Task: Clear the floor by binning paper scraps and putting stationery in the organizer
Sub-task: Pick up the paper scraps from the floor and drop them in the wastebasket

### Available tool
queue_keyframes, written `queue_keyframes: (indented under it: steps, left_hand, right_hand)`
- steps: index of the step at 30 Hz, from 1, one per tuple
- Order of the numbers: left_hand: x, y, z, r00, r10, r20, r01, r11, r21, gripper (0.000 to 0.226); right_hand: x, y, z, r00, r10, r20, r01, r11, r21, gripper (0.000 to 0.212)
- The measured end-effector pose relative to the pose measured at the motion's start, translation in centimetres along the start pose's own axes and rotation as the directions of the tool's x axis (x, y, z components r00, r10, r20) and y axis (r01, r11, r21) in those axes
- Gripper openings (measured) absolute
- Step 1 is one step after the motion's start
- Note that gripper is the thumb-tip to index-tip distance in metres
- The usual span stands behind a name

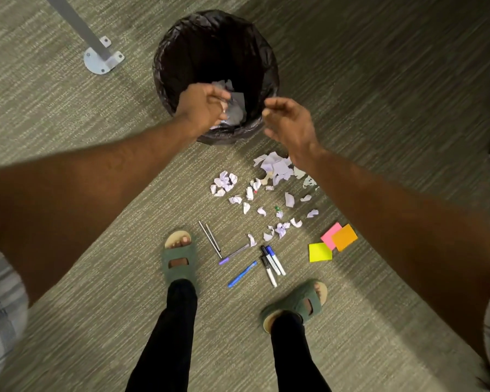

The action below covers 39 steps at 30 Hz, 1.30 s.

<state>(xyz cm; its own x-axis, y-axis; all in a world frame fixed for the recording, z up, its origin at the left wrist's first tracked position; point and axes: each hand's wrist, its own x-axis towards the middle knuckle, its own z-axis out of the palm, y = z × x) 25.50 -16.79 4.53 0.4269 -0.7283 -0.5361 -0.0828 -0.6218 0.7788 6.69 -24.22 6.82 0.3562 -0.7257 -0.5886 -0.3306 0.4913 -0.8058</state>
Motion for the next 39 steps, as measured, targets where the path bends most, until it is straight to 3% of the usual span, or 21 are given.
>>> queue_keyframes:
  steps: [4,9,14,21,24,27,29,32,35,39]
  left_hand:
    - [-4.0,-4.3,3.6,0.986,0.075,0.149,-0.093,0.989,0.115,0.023]
    - [-8.0,-9.9,9.7,0.96,0.067,0.27,-0.14,0.956,0.259,0.022]
    - [-11.1,-16.6,16.2,0.944,-0.005,0.33,-0.107,0.941,0.322,0.018]
    - [-12.4,-27.2,25.8,0.944,-0.151,0.292,-0.004,0.882,0.471,0.039]
    - [-11.5,-31.4,29.4,0.941,-0.18,0.285,-0.004,0.84,0.543,0.06]
    - [-10.0,-35.0,32.1,0.948,-0.171,0.27,-0.023,0.806,0.591,0.068]
    - [-9.4,-36.9,33.3,0.968,-0.081,0.236,-0.066,0.829,0.556,0.062]
    - [-9.0,-38.5,34.1,0.99,0.029,0.138,-0.089,0.885,0.457,0.049]
    - [-8.9,-38.9,34.1,0.989,0.061,0.135,-0.111,0.911,0.398,0.042]
    - [-9.4,-38.0,33.6,0.985,0.112,0.131,-0.153,0.918,0.366,0.038]
  right_hand:
    - [-0.9,6.3,-5.3,0.999,0.019,0.027,-0.007,0.927,-0.374,0.026]
    - [-2.7,14.1,-11.9,0.999,0.049,-0.021,-0.05,0.717,-0.696,0.028]
    - [-4.5,23.3,-16.4,0.989,0.131,-0.072,-0.139,0.636,-0.759,0.034]
    - [-7.2,36.8,-16.6,0.979,0.205,0.005,-0.111,0.55,-0.828,0.076]
    - [-5.8,41.7,-15.3,0.993,0.115,0.038,-0.026,0.51,-0.86,0.097]
    - [-3.4,45.5,-14.2,0.996,0.067,0.057,0.017,0.483,-0.876,0.109]
    - [-1.9,47.6,-13.9,0.997,0.046,0.057,0.027,0.485,-0.874,0.101]
    - [-0.4,49.6,-13.9,0.986,-0.125,0.107,0.153,0.457,-0.876,0.064]
    - [0.6,49.5,-14.0,0.962,-0.245,0.122,0.223,0.442,-0.869,0.031]
    - [1.6,46.6,-15.6,0.914,-0.406,-0.029,0.208,0.525,-0.825,0.018]
